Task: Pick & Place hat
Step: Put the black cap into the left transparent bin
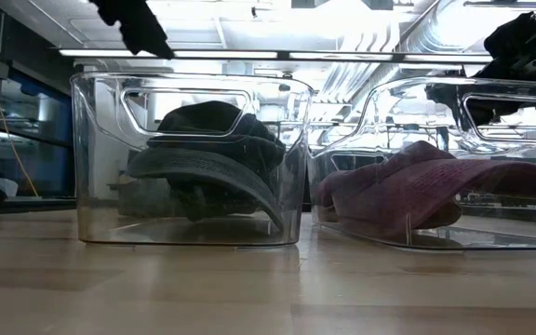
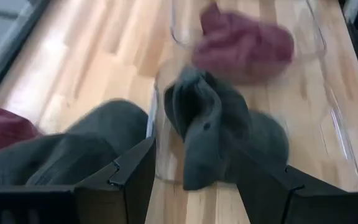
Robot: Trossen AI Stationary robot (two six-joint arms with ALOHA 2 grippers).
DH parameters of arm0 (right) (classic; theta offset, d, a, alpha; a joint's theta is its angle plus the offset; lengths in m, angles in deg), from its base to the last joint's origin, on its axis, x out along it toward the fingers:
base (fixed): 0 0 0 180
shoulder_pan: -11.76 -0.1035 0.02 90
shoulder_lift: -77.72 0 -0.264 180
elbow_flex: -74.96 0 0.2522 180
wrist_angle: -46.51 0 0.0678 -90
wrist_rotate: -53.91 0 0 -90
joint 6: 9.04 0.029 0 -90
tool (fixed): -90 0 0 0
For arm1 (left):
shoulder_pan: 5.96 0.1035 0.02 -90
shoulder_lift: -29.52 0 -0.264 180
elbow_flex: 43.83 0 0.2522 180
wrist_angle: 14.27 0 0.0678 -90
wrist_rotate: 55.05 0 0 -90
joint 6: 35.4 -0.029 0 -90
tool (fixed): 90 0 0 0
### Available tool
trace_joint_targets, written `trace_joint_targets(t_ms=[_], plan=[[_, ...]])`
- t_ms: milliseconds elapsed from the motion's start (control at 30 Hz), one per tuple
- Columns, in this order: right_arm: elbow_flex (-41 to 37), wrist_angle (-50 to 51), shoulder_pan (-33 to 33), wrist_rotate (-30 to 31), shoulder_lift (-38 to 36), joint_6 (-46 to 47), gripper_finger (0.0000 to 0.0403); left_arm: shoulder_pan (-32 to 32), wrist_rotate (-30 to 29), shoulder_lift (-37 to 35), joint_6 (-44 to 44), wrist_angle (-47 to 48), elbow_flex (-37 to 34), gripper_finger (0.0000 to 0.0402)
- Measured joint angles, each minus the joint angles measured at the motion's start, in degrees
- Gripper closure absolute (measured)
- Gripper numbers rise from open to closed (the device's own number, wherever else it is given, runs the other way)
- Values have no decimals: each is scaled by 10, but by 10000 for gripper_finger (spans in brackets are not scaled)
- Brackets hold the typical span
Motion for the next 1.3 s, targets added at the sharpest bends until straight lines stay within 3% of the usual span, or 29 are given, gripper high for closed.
trace_joint_targets(t_ms=[133,233,467,700,867,1100,1300], plan=[[0,-1,0,0,0,0,394,40,71,70,-51,68,72,204],[0,-1,0,0,0,0,396,60,73,122,-111,128,120,204],[0,-1,0,0,0,0,402,77,3,257,-221,235,209,208],[0,-2,0,0,0,0,394,77,-54,346,-298,278,236,257],[0,-3,0,0,0,0,397,93,-71,369,-312,278,237,282],[0,-3,0,0,0,0,401,134,-100,372,-313,268,237,284],[0,-3,0,0,0,0,395,173,-110,372,-321,222,237,226]])
